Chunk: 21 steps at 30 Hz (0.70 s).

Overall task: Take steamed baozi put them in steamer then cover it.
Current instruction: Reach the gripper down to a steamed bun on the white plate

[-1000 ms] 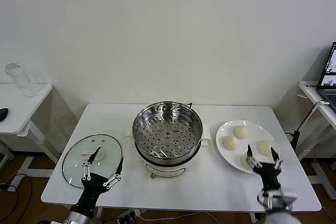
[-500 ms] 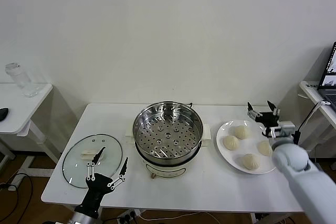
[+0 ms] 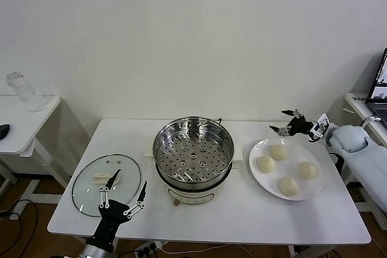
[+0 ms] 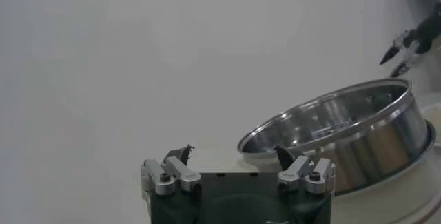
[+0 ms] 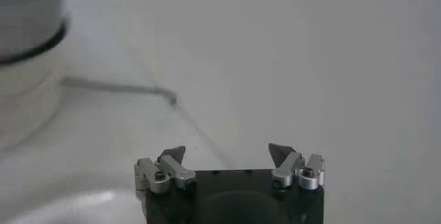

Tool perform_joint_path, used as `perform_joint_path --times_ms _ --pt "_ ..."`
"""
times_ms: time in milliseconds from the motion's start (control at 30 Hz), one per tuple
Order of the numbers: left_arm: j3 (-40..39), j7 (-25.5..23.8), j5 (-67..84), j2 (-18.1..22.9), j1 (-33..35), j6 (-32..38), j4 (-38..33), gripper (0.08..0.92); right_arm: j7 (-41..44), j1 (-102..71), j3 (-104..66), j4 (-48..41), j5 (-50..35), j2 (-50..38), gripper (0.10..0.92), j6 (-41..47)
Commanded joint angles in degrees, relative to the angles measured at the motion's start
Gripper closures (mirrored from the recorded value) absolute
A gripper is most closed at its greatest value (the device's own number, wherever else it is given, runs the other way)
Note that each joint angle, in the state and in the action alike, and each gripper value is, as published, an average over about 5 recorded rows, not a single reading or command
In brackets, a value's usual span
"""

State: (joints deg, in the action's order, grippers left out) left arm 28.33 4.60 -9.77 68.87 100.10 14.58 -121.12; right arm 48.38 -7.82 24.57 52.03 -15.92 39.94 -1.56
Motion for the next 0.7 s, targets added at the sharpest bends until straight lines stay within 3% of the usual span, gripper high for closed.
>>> perform_joint_path --times_ms 33,433,700 --pt "0.08 0.03 -0.04 0.12 0.21 -0.2 -0.39 0.177 17.01 11.51 11.36 -9.14 13.08 0.92 0.203 -1.31" --pt "0.59 -0.05 -0.08 0.72 0.88 0.02 -0.39 0.177 19.21 13.08 14.04 -15.99 22.14 9.34 0.203 -4.21" --pt "0.75 -0.02 -0.08 0.93 1.1 0.25 -0.22 0.177 16.32 12.4 12.59 -22.37 24.33 14.43 0.203 -5.56"
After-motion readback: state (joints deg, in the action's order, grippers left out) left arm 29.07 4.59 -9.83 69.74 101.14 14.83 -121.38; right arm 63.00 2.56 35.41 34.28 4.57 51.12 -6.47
